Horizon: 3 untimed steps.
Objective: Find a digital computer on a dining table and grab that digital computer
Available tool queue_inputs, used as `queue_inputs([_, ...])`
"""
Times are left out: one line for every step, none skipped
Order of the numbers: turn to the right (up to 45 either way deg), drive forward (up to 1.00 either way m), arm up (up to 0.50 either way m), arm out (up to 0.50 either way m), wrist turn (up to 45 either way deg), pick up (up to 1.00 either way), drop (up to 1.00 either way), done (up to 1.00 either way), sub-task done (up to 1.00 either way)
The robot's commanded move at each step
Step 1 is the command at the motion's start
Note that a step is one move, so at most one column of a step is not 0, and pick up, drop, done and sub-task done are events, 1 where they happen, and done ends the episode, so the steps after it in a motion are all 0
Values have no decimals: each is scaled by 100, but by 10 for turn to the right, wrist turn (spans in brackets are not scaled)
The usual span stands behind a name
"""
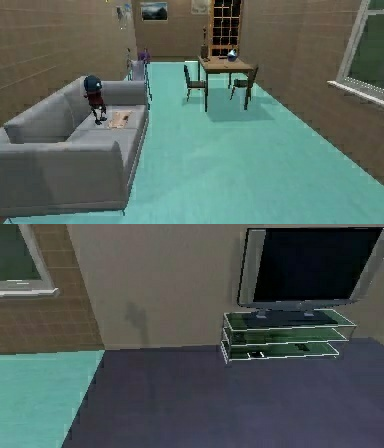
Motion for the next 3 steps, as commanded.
queue_inputs([0,20,0,0,0,0,0,0,0])
queue_inputs([-450,0,0,0,0,0,0,0,0])
queue_inputs([-150,0,0,0,0,0,0,0,0])
